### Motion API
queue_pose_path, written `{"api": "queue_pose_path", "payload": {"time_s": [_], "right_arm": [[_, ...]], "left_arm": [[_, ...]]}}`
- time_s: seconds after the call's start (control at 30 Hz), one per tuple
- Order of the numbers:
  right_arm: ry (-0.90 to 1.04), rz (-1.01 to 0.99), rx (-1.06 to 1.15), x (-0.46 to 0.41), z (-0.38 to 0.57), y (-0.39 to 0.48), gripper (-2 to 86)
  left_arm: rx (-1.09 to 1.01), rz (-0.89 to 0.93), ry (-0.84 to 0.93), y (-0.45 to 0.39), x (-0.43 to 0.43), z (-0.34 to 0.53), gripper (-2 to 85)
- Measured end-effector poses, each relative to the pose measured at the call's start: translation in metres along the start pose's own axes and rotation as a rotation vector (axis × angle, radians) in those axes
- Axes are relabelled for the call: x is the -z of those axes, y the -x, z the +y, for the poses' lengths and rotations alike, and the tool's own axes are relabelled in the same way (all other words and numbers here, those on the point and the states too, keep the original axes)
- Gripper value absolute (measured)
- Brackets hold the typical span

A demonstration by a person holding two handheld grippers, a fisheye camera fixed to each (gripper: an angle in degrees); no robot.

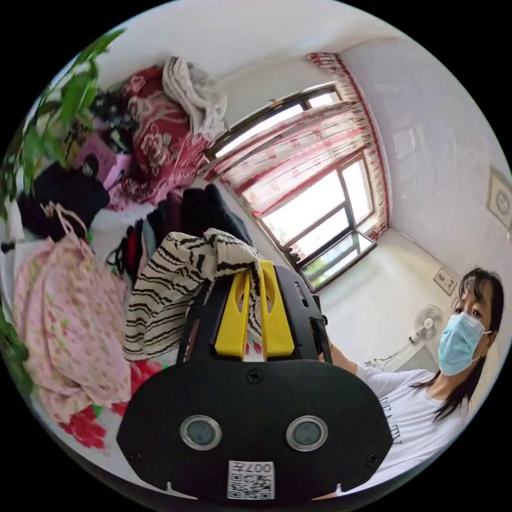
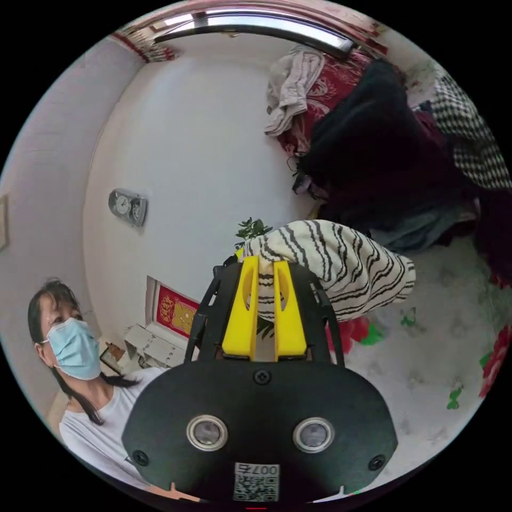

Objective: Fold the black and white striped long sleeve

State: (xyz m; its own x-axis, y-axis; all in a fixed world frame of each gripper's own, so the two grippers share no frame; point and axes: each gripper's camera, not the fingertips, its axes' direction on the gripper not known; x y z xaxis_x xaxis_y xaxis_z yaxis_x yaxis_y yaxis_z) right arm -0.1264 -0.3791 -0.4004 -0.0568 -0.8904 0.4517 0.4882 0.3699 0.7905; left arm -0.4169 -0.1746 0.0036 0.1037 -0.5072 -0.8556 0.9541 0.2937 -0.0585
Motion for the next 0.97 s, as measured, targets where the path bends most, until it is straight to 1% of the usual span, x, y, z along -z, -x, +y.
{"api": "queue_pose_path", "payload": {"time_s": [0.07,0.1,0.13,0.17,0.2,0.27,0.3,0.33,0.37,0.4,0.43,0.47,0.5,0.53,0.57,0.6,0.67,0.7,0.77,0.8,0.87,0.9,0.97], "right_arm": [[0.030,-0.017,0.113,-0.049,-0.026,0.040,3.0],[0.038,-0.017,0.126,-0.061,-0.028,0.046,3.1],[0.054,-0.013,0.138,-0.088,-0.030,0.054,3.2],[0.076,0.003,0.129,-0.114,-0.026,0.054,3.2],[0.091,0.016,0.119,-0.126,-0.022,0.051,3.3],[0.169,0.096,0.059,-0.171,0.005,0.027,3.2],[0.194,0.116,0.041,-0.180,0.015,0.019,3.2],[0.253,0.146,0.009,-0.193,0.036,-0.001,3.1],[0.323,0.169,-0.032,-0.200,0.060,-0.021,3.1],[0.352,0.184,-0.056,-0.200,0.073,-0.031,3.1],[0.398,0.214,-0.080,-0.194,0.101,-0.046,3.0],[0.440,0.274,-0.078,-0.182,0.130,-0.056,2.9],[0.463,0.321,-0.074,-0.174,0.146,-0.060,2.9],[0.515,0.428,-0.066,-0.155,0.177,-0.065,2.8],[0.563,0.541,-0.051,-0.132,0.210,-0.067,2.7],[0.588,0.600,-0.047,-0.120,0.227,-0.067,2.7],[0.715,0.822,-0.036,-0.073,0.297,-0.063,2.4],[0.734,0.874,-0.033,-0.061,0.314,-0.060,2.2],[0.776,1.054,-0.019,-0.020,0.376,-0.042,1.5],[0.772,1.090,-0.023,-0.010,0.389,-0.038,1.3],[0.700,1.184,-0.101,0.028,0.433,-0.025,0.7],[0.675,1.193,-0.131,0.037,0.443,-0.023,0.5],[0.472,1.178,-0.135,0.068,0.473,-0.005,0.1]], "left_arm": [[-0.086,-0.123,-0.070,-0.023,0.043,-0.010,0.9],[-0.094,-0.163,-0.080,-0.024,0.052,-0.006,1.1],[-0.084,-0.251,-0.092,-0.020,0.067,0.005,1.5],[-0.051,-0.340,-0.084,-0.008,0.076,0.023,2.1],[-0.025,-0.384,-0.073,0.001,0.078,0.033,2.5],[0.108,-0.558,-0.026,0.047,0.082,0.090,4.6],[0.139,-0.589,-0.017,0.060,0.082,0.107,5.2],[0.205,-0.639,0.008,0.084,0.082,0.143,6.5],[0.273,-0.680,0.019,0.104,0.084,0.181,6.7],[0.296,-0.698,0.016,0.112,0.084,0.202,6.7],[0.334,-0.725,0.007,0.122,0.083,0.241,6.8],[0.361,-0.755,0.001,0.126,0.080,0.280,6.9],[0.369,-0.775,0.000,0.127,0.077,0.299,6.9],[0.376,-0.817,0.011,0.125,0.066,0.333,7.0],[0.362,-0.845,0.051,0.121,0.047,0.363,7.1],[0.348,-0.846,0.088,0.120,0.034,0.375,7.2],[0.211,-0.802,0.342,0.114,-0.046,0.416,7.8],[0.164,-0.791,0.421,0.111,-0.069,0.426,8.0],[-0.048,-0.730,0.683,0.094,-0.161,0.467,8.2],[-0.112,-0.704,0.735,0.088,-0.183,0.477,8.1],[-0.313,-0.644,0.885,0.068,-0.256,0.521,7.1],[-0.351,-0.625,0.918,0.065,-0.273,0.531,6.9],[-0.453,-0.578,0.994,0.054,-0.329,0.566,6.4]]}}
